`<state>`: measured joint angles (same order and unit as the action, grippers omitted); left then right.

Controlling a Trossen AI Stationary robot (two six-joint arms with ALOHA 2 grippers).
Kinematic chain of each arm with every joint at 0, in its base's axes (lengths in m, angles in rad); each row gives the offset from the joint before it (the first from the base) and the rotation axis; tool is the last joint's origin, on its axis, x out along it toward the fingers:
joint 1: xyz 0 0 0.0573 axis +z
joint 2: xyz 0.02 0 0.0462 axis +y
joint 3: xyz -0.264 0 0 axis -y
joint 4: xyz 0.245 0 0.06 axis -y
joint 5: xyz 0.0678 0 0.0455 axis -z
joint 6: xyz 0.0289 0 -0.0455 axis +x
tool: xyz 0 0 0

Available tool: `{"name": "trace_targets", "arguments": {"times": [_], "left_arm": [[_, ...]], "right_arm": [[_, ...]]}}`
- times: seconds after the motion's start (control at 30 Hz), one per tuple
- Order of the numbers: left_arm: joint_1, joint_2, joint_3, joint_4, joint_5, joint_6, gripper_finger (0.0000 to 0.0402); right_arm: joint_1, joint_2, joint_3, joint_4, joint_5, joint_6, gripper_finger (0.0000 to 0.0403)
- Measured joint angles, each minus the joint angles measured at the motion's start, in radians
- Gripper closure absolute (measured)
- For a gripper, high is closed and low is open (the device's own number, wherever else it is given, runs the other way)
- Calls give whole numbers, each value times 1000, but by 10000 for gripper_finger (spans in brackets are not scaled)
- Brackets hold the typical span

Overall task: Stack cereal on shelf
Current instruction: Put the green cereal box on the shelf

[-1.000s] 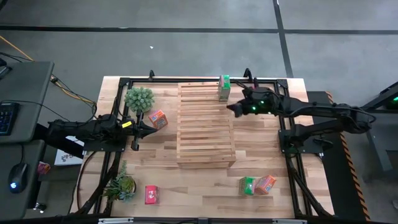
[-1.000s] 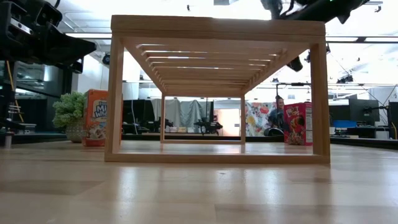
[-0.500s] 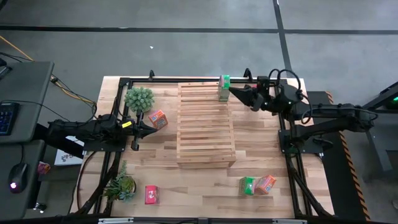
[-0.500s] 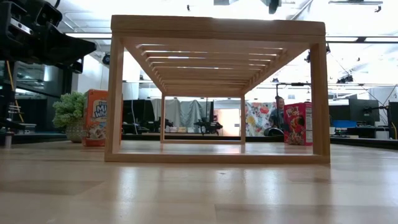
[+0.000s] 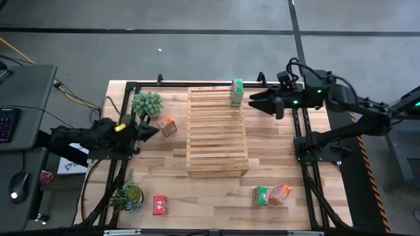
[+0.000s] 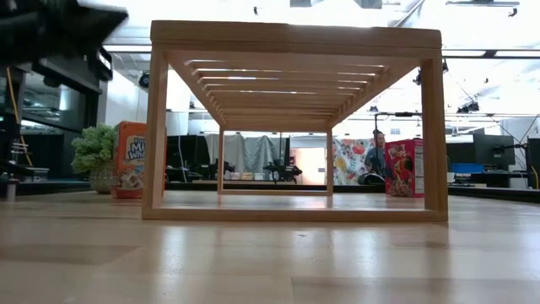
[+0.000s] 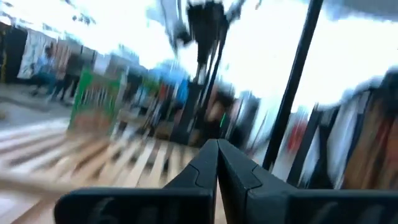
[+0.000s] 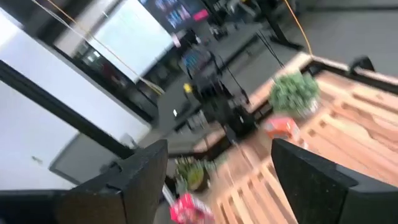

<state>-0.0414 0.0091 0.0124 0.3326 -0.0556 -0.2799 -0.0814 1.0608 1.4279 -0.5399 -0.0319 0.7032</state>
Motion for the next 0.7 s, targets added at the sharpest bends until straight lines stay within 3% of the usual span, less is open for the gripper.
{"name": "trace_targets", "arguments": {"times": [0.07,0.17,0.33,0.53,0.7], "left_arm": [[2,13,5,107,-81,-155,400],[5,71,73,78,-157,-300,377],[3,266,303,-90,-38,-310,294],[3,486,551,-142,78,-221,189],[4,591,659,-47,39,-164,162]], "right_arm": [[18,10,55,-93,32,4,122],[44,16,94,-174,87,5,122],[55,12,97,-253,101,58,122],[78,14,97,-413,-49,289,122],[175,14,96,-600,-185,502,122]]}}
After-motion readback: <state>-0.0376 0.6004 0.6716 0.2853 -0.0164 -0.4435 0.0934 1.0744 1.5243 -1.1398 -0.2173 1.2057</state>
